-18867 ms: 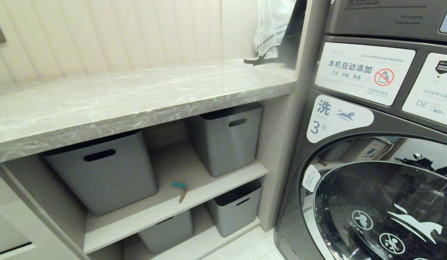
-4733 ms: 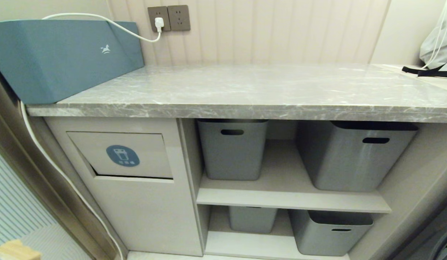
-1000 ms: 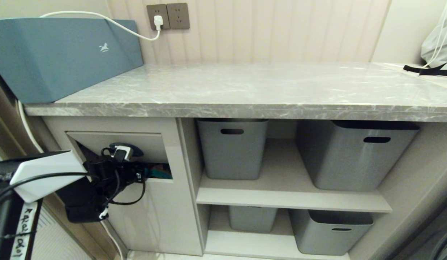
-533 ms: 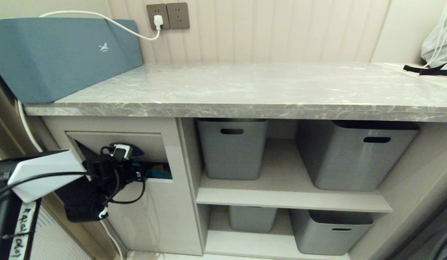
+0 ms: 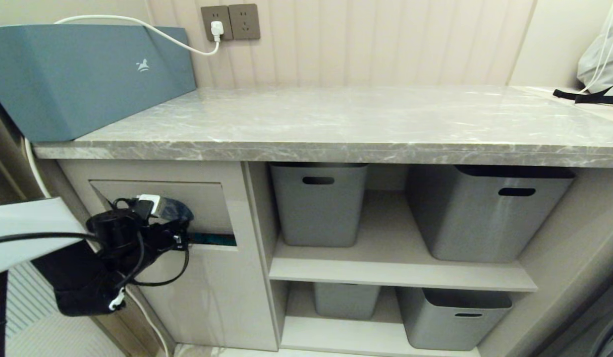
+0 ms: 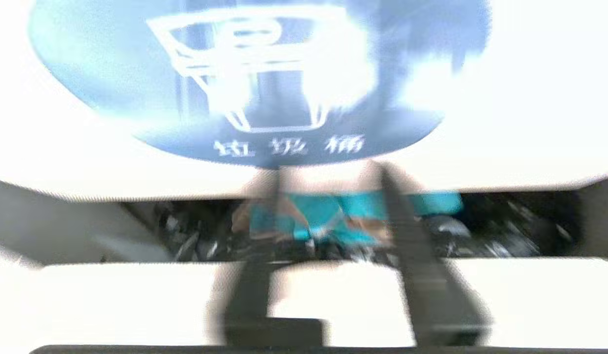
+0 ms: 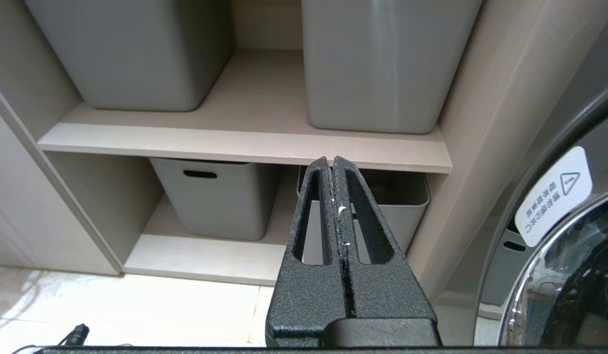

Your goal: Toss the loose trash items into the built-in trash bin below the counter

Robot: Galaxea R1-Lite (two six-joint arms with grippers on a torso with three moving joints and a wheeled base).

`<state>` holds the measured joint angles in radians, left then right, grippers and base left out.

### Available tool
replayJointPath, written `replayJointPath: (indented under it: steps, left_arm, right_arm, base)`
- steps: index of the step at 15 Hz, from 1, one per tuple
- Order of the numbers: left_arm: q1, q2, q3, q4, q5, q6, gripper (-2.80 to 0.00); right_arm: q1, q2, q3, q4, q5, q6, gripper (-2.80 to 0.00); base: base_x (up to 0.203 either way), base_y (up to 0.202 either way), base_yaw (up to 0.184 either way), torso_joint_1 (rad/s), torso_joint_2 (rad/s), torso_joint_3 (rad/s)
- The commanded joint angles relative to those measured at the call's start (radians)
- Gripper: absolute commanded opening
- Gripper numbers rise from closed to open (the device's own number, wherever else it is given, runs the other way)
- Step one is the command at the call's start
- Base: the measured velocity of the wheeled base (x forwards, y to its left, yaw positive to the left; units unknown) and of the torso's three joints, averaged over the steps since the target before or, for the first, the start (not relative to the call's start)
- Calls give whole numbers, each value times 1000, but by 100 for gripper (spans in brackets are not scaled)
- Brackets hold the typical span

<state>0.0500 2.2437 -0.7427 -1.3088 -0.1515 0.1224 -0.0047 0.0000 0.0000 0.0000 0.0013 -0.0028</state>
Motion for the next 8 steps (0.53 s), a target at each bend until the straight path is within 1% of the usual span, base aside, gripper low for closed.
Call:
replayJointPath:
  steps: [1, 4, 8]
  left_arm:
    - [1, -91, 64, -6, -1, -1, -280]
    - [-2, -213, 180, -5, -2, -2, -280]
    - [-4, -452, 377, 2, -2, 1, -280]
  right_arm:
    - [0, 0, 0, 0, 0, 0, -280]
    - [0, 0, 0, 0, 0, 0, -280]
    - [0, 0, 0, 0, 0, 0, -280]
  base:
    - [0, 0, 0, 0, 0, 0]
    - [0, 0, 0, 0, 0, 0]
    - [0, 0, 0, 0, 0, 0]
